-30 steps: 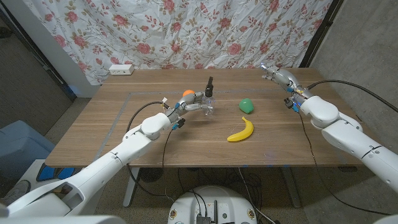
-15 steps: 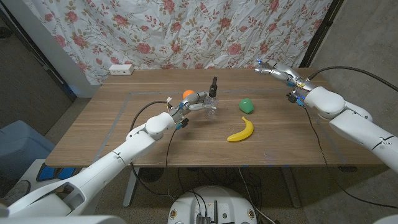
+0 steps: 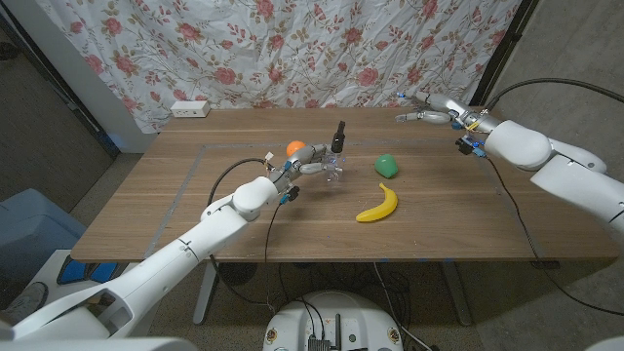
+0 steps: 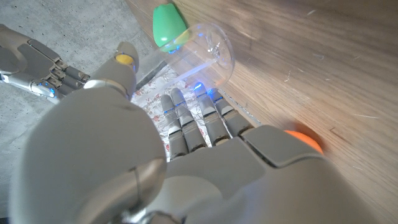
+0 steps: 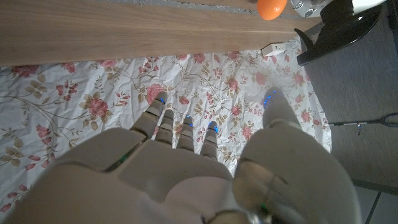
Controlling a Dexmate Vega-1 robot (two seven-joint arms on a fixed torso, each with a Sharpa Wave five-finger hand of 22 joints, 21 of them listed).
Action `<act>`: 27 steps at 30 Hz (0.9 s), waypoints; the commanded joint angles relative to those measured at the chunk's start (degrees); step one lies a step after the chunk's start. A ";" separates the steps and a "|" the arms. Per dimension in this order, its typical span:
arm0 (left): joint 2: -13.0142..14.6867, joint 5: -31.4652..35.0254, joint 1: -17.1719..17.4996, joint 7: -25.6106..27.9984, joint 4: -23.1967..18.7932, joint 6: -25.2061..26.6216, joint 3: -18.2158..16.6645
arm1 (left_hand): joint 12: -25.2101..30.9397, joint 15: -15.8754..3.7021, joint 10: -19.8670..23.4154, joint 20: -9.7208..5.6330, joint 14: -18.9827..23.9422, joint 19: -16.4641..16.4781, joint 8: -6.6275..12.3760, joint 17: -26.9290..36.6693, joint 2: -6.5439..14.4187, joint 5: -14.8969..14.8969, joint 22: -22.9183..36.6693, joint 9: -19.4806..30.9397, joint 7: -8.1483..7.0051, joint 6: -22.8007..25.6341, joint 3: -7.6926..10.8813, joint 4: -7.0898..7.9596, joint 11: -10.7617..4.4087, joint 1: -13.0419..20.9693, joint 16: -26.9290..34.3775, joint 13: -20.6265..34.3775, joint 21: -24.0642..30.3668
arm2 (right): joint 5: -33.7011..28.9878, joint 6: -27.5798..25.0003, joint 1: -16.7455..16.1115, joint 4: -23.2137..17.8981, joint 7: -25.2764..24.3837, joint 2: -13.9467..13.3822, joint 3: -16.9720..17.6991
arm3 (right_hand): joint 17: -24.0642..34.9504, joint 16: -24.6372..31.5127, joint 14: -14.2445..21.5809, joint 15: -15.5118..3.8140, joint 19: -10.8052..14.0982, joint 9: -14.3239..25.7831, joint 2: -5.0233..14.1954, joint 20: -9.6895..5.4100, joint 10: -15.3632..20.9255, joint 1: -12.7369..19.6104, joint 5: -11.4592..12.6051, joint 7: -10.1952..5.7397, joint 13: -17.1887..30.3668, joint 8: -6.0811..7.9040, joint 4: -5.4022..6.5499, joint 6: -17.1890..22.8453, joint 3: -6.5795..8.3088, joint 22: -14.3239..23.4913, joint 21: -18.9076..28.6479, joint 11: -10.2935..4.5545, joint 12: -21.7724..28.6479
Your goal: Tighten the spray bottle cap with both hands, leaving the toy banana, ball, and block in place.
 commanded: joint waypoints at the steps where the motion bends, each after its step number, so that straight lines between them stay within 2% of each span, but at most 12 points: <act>1: -0.23 2.85 0.56 3.58 -1.74 2.34 0.52 | 0.20 -8.01 0.59 -4.53 0.48 0.25 0.55 0.30 2.03 0.25 0.21 0.22 0.65 0.99 -0.35 -0.04 -0.14 0.33 0.29 0.40 0.04 | -2.98 -4.42 -0.92 -9.07 3.79 -7.93 2.56 | -0.04 -0.25 -1.41 0.55 -0.47 0.27 -0.29 0.76 -1.61 2.19 0.33 -0.61 0.25 0.35 0.01 -0.89 0.90 0.18 0.00 0.40 -0.26; 7: -0.35 3.33 0.66 4.07 -2.19 2.92 0.68 | 0.32 -8.05 0.61 -4.56 0.56 0.29 0.83 0.30 2.22 0.28 0.21 0.26 0.81 1.00 -0.73 -0.08 -0.19 0.40 0.35 0.76 0.02 | -3.34 -5.79 -0.11 -11.46 6.66 -9.50 2.65 | 0.02 -0.55 -3.74 1.95 -2.52 0.54 -1.13 2.37 -4.16 3.85 0.34 -1.76 0.33 0.83 0.38 -0.80 1.26 0.20 -0.34 0.80 -0.40; 13: -0.45 4.01 0.50 4.39 -2.69 3.87 1.02 | 0.38 -8.05 0.61 -4.55 0.58 0.29 0.97 0.31 2.38 0.29 0.21 0.25 0.71 0.90 -1.01 -0.08 -0.15 0.42 0.39 1.00 0.00 | -4.72 -6.23 1.42 -13.02 8.45 -9.42 1.65 | 0.15 -0.48 -4.89 2.64 -4.48 0.73 -1.64 3.99 -5.64 4.25 0.18 -2.29 0.37 1.24 0.72 -0.38 1.27 0.20 -0.62 1.30 -0.32; 17: -0.61 4.26 0.23 4.23 -2.59 3.93 1.30 | 0.42 -8.00 0.64 -4.52 0.53 0.29 1.13 0.31 2.51 0.31 0.21 0.25 0.85 0.95 -1.15 -0.11 -0.10 0.51 0.38 1.16 -0.02 | -5.18 -5.70 2.64 -13.41 9.53 -8.72 0.94 | 0.25 -0.43 -5.79 3.15 -6.49 0.86 -1.91 4.49 -6.12 4.53 0.03 -2.52 0.41 1.56 0.89 0.07 1.32 0.19 -0.82 1.35 -0.10; 27: -0.91 4.72 -0.13 4.26 -2.54 4.10 1.63 | 0.46 -7.94 0.56 -4.46 0.50 0.24 1.41 0.32 2.90 0.36 0.21 0.16 1.00 0.93 -1.55 -0.12 -0.01 0.66 0.41 1.57 -0.07 | -8.37 -4.93 4.74 -14.98 10.62 -7.23 -0.75 | 0.33 -0.34 -6.68 3.23 -7.70 0.98 -2.10 4.59 -7.07 5.08 -0.14 -2.73 0.47 1.87 0.93 0.48 1.49 0.18 -0.61 1.85 -0.01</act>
